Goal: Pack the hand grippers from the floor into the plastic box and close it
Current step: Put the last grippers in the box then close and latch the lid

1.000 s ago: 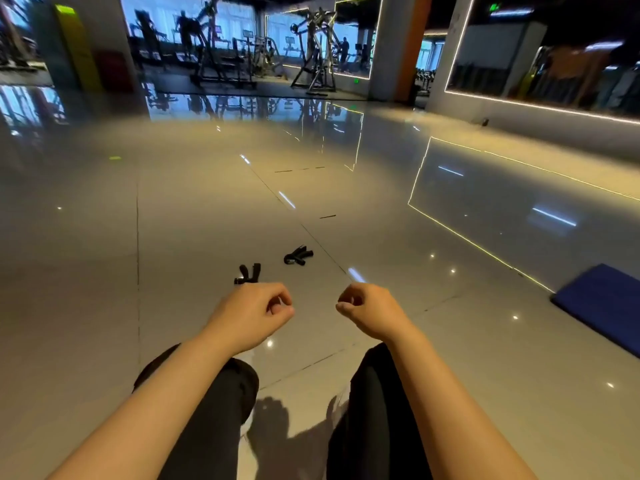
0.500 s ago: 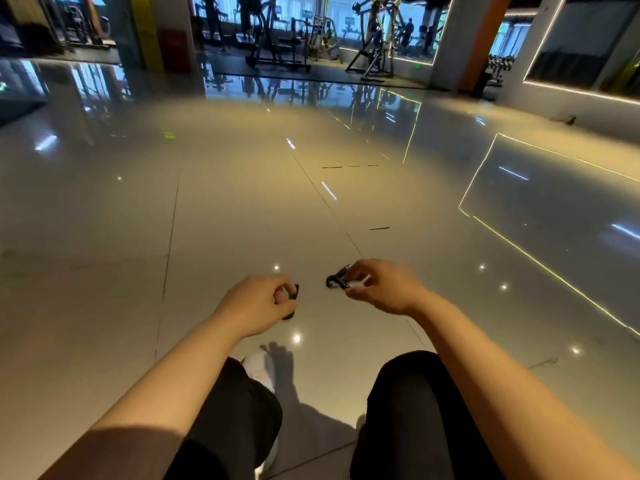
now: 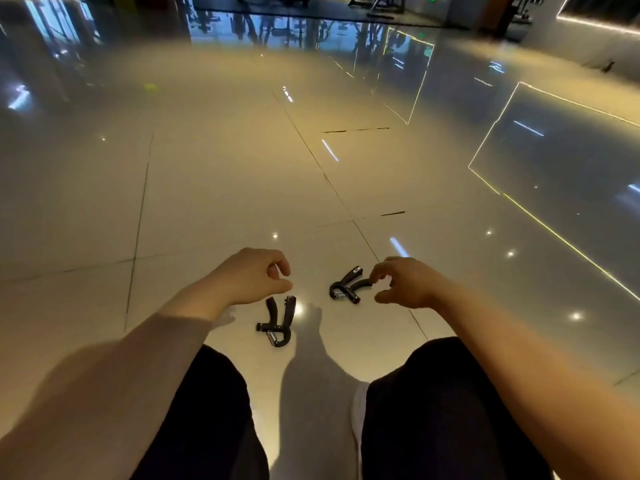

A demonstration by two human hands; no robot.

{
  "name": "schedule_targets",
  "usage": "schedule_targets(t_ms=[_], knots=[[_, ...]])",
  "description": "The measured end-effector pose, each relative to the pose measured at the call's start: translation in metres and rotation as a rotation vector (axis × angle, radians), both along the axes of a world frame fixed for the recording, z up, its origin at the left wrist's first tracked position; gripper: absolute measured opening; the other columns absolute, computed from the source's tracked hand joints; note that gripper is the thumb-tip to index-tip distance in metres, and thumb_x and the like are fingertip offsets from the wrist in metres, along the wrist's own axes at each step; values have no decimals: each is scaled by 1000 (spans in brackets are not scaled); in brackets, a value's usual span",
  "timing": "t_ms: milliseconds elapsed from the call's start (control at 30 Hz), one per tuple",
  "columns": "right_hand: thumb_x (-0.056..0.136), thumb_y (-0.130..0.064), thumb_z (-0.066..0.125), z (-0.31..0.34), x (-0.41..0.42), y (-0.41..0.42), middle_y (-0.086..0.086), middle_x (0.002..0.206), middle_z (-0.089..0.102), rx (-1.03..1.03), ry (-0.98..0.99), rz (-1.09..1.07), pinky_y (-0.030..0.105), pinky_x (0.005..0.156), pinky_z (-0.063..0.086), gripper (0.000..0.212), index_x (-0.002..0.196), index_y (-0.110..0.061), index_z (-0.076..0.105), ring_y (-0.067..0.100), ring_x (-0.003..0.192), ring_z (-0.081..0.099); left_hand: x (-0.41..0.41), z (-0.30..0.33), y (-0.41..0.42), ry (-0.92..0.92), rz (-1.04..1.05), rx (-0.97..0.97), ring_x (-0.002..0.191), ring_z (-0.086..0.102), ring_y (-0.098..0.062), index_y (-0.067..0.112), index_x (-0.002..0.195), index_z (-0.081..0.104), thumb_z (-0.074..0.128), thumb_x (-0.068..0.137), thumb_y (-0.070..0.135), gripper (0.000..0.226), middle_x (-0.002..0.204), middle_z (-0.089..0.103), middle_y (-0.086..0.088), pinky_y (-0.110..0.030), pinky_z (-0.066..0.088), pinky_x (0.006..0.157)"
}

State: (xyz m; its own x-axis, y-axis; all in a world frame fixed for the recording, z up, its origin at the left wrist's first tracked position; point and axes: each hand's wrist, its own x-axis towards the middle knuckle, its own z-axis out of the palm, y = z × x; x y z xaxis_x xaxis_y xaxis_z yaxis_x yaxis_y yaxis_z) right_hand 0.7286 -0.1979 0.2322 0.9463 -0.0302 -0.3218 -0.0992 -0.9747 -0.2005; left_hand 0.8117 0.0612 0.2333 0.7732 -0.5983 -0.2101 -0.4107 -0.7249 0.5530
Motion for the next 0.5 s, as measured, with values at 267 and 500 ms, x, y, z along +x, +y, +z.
schedule_targets(t_ms=[267,500], knots=[[84,-29,67,-45,81,-34,3,132,48,-21,228,55,26,89,39,52,132,-20,48,19,114,50,63,-31,-69,201,-92,-113,90,60,-8,31,108,60,64,86,38,24,99,59,11,-23,46,79],[85,-35,65,-98,123,-69,1,136,43,-55,252,66,33,96,41,55,134,-23,44,20,120,46,119,-79,-103,237,-79,-84,92,56,-9,27,114,58,61,88,39,29,98,57,11,-17,42,72]])
